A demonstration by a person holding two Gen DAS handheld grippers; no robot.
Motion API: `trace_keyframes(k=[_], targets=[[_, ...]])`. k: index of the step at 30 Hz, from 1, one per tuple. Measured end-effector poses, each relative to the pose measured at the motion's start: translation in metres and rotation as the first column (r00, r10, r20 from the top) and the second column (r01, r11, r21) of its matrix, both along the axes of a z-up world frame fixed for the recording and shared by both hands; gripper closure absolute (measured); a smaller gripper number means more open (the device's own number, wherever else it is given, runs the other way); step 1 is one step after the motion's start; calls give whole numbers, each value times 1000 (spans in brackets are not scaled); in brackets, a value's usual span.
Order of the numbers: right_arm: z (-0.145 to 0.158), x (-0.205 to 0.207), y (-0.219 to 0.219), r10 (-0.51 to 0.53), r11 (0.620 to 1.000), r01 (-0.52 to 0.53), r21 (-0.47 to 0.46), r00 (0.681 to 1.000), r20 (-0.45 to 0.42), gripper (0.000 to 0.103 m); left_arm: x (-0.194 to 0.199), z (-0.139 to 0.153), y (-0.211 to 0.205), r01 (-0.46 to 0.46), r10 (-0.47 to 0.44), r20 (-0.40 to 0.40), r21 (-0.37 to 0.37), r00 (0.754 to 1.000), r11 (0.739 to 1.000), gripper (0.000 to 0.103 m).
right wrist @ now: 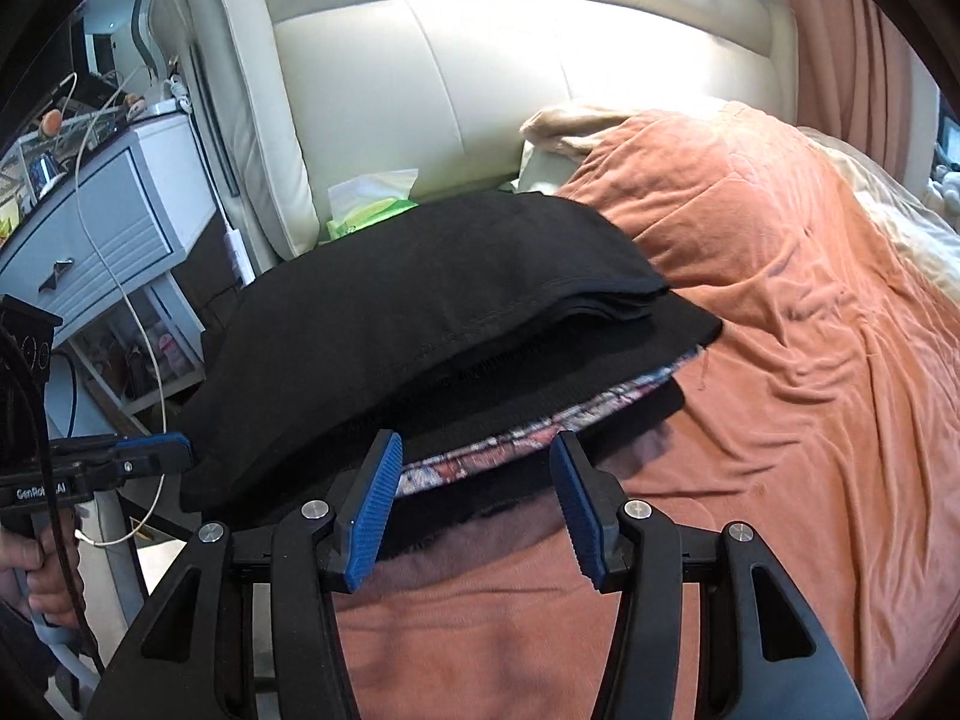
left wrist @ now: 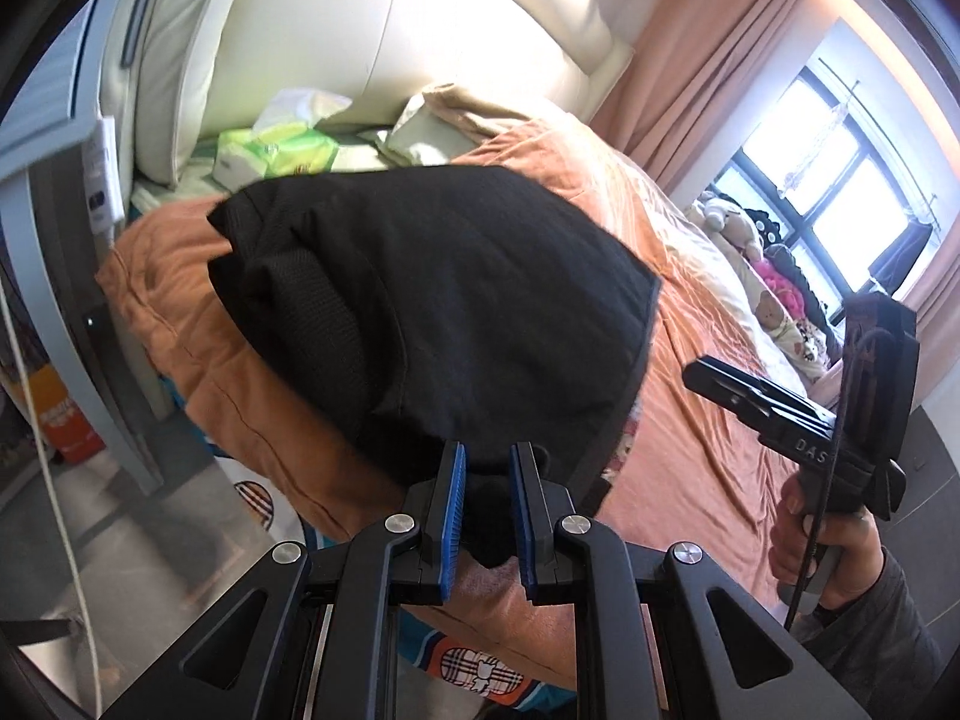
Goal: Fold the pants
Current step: 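Open both grippers and pull them back from the stacked pants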
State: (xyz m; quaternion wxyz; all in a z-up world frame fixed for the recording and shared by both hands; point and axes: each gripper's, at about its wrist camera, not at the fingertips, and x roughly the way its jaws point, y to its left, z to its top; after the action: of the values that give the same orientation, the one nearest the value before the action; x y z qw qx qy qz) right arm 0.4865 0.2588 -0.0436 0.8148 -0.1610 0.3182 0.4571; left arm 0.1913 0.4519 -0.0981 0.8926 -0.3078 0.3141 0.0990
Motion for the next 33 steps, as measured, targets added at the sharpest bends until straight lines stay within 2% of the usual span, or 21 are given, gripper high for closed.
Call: trace_keyframes(k=[2, 4, 6, 8, 10, 15, 17, 19, 22, 29, 33], targets=[[7, -5, -11, -10, 1000, 10, 4, 1000, -1, 53, -2, 7, -3, 9, -9, 5, 9, 1000, 1000, 86], [14, -10, -26, -33, 999, 33, 8, 999, 3, 48, -4, 15, -9, 19, -19, 6, 23, 1000, 1000, 86], [23, -18, -43, -65, 998, 64, 21, 998, 16, 31, -6, 22, -15, 25, -26, 9, 29, 1000, 999, 83], [29, -25, -57, -94, 995, 93, 31, 995, 25, 26, -8, 28, -22, 32, -32, 19, 38, 999, 999, 64], [38, -35, -75, -143, 989, 142, 32, 989, 37, 23, -9, 36, -32, 40, -41, 30, 64, 999, 997, 55], [56, -60, -112, -248, 969, 246, 34, 967, 63, 18, -9, 53, -60, 73, -77, 30, 116, 997, 991, 38], [62, -70, -127, -276, 961, 273, 45, 959, 70, 15, -11, 60, -72, 82, -88, 39, 133, 995, 988, 28], [70, -82, -144, -308, 951, 304, 60, 948, 75, 8, -13, 66, -81, 84, -91, 43, 141, 995, 986, 21], [78, -99, -167, -348, 936, 342, 79, 934, 85, 2, -17, 75, -100, 104, -115, 57, 165, 992, 981, 16], [91, -147, -220, -432, 901, 422, 101, 895, 110, 0, -32, 92, -144, 142, -163, 78, 221, 984, 965, 1], [101, -172, -251, -472, 879, 457, 134, 875, 110, 0, -45, 102, -171, 158, -184, 80, 255, 980, 954, 1]])
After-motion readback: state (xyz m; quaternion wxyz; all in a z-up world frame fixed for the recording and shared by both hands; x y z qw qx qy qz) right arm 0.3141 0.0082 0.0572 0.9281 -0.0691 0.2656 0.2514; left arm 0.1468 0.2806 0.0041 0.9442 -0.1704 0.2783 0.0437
